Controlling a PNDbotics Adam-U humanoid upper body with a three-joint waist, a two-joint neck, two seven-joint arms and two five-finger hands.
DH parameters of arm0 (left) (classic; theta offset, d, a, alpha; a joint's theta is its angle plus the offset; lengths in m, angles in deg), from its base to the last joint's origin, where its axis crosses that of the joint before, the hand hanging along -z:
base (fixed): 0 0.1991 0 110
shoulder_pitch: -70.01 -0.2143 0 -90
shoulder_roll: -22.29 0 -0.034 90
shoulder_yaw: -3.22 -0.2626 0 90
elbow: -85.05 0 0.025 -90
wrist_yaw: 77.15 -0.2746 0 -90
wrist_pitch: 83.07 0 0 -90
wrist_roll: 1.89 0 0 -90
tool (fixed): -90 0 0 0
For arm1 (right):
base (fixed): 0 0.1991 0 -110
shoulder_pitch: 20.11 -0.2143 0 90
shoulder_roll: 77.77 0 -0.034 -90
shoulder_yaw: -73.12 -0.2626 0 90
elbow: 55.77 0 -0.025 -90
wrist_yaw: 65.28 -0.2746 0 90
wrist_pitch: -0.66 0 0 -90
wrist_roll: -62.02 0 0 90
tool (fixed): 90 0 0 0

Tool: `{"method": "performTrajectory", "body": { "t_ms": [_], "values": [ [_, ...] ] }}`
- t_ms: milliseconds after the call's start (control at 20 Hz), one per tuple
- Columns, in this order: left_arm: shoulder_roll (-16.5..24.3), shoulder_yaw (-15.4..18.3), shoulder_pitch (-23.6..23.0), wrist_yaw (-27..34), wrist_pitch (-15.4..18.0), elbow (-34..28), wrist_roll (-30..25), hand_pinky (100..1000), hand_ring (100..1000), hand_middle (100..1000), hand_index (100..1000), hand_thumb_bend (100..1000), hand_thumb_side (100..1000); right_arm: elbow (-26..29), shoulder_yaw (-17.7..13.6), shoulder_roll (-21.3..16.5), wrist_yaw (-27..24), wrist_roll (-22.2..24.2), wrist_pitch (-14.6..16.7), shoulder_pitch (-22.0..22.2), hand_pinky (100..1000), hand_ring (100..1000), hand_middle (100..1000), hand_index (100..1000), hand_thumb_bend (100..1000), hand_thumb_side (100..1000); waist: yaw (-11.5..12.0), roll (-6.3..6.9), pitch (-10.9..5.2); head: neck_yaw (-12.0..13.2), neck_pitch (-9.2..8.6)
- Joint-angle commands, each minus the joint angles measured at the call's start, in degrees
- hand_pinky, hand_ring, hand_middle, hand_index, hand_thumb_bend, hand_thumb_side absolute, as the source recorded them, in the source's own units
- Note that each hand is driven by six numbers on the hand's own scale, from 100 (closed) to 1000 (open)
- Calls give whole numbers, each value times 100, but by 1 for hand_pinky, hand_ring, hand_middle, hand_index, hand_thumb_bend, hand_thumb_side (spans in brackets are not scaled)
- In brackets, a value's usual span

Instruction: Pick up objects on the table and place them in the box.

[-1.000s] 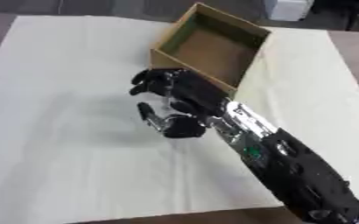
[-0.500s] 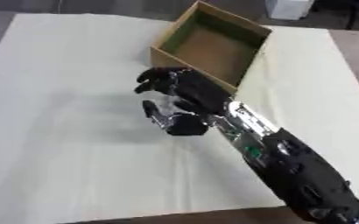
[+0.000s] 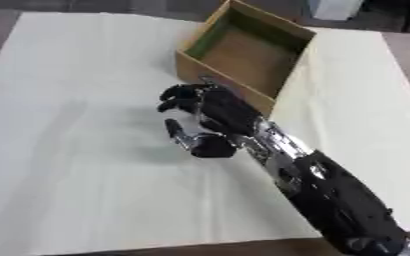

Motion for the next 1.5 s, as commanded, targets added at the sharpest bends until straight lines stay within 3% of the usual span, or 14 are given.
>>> {"method": "performTrajectory", "body": {
  "t_ms": [50, 600, 1500],
  "values": [
    [40, 2, 84, -7, -4, -98, -17, 1000, 865, 863, 881, 100, 1000, -56, -122, 7, 82, -75, 16, -167, 590, 716, 780, 795, 100, 1000, 12, 32, -59, -19, -56],
    [24, 1, 90, -6, -6, -98, -23, 1000, 865, 863, 882, 100, 1000, -181, -375, 66, 380, -239, -16, -392, 593, 718, 778, 796, 100, 1000, 29, 36, -37, -25, -81],
    [-31, -7, 130, -43, -23, -98, -47, 1000, 863, 863, 884, 100, 1000, -1038, -541, 268, 647, -568, 226, -367, 586, 716, 782, 800, 100, 1000, 151, 2, 119, -25, -110]
  ]
}}
